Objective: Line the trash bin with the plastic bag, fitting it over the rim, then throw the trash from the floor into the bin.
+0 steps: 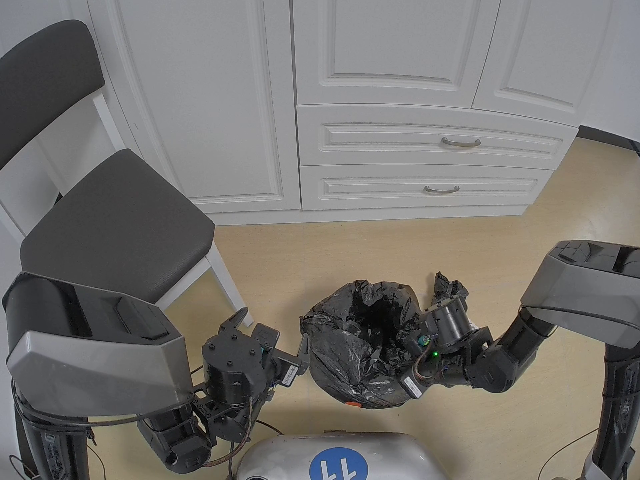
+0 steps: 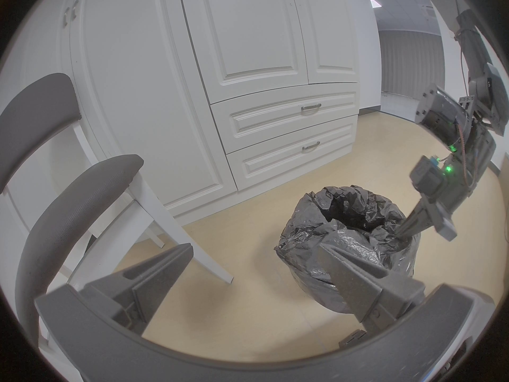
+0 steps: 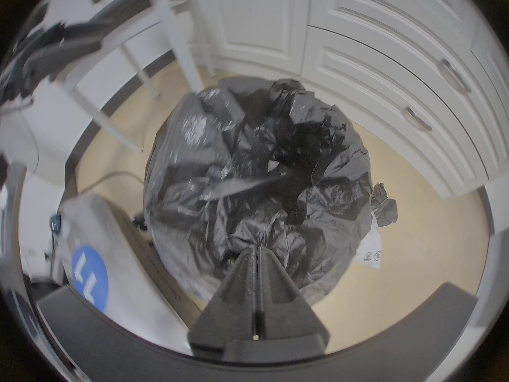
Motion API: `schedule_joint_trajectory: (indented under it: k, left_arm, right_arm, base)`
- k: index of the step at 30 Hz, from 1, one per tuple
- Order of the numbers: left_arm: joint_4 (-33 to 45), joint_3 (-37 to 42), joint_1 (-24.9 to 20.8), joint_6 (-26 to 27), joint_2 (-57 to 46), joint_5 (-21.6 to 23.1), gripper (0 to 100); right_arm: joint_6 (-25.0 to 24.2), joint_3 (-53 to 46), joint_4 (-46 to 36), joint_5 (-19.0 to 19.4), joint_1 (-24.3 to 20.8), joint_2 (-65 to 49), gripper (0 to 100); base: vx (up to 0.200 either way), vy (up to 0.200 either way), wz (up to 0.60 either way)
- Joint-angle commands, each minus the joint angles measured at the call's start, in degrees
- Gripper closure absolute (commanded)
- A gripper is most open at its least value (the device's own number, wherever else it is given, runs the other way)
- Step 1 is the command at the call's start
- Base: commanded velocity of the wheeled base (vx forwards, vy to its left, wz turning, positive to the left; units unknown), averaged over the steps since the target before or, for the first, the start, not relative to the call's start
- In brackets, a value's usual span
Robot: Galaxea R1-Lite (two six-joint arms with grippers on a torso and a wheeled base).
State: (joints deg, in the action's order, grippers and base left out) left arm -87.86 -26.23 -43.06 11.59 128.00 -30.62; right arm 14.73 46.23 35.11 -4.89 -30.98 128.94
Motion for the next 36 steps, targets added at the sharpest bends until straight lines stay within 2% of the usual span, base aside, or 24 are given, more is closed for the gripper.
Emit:
schedule_joint_trajectory:
  k: [1, 7, 11, 13, 17, 23, 28, 29, 30, 36]
  left_arm:
    - [0.0, 0.0, -0.1, -0.1, 0.4, -0.1, 0]
    - [0.0, 0.0, -0.3, -0.1, 0.4, -0.1, 0]
    - [0.0, -0.1, -0.3, -0.1, 0.4, -0.1, 0]
    - [0.0, -0.1, -0.3, -0.1, 0.1, -0.1, 0]
    - [0.0, 0.0, -0.3, -0.1, -0.3, -0.1, 0]
    - [0.0, -0.1, -0.2, -0.1, -0.7, -0.1, 0]
    - [0.0, 0.0, -0.4, -0.1, -0.7, -0.1, 0]
    - [0.0, 0.0, -0.4, -0.1, -0.7, -0.1, 0]
    - [0.0, 0.0, -0.4, -0.1, -0.5, -0.1, 0]
    - [0.0, -0.2, -0.4, -0.1, -0.1, -0.1, 0]
  right_arm:
    - [9.2, -6.6, 0.0, 3.5, 2.1, -3.3, 100]
    - [6.5, -5.6, 1.6, 3.5, 1.4, -2.7, 100]
    - [1.3, -5.1, 9.5, 2.0, -0.2, -1.0, 100]
    - [-0.8, -3.5, 15.0, -1.4, -0.3, 1.8, 100]
    - [-2.2, 0.4, 19.6, -6.2, -0.9, 6.6, 100]
    - [-9.2, 5.7, 24.7, -7.9, -5.5, 13.1, 100]
    - [-16.7, 7.7, 28.9, -8.1, -10.4, 13.2, 100]
    - [-16.7, 7.7, 28.9, -8.1, -10.4, 13.2, 100]
    - [-19.2, 8.4, 30.1, -8.2, -12.3, 13.1, 100]
    - [-23.6, 10.6, 33.2, -10.1, -15.7, 14.8, 100]
  base:
    - [0.0, 0.0, 0.0]
    - [0.0, 0.0, 0.0]
    - [0.0, 0.0, 0.0]
    - [0.0, 0.0, 0.0]
    - [0.0, 0.0, 0.0]
    - [0.0, 0.0, 0.0]
    - [0.0, 0.0, 0.0]
    - [0.0, 0.0, 0.0]
    - [0.0, 0.0, 0.0]
    - [0.0, 0.0, 0.0]
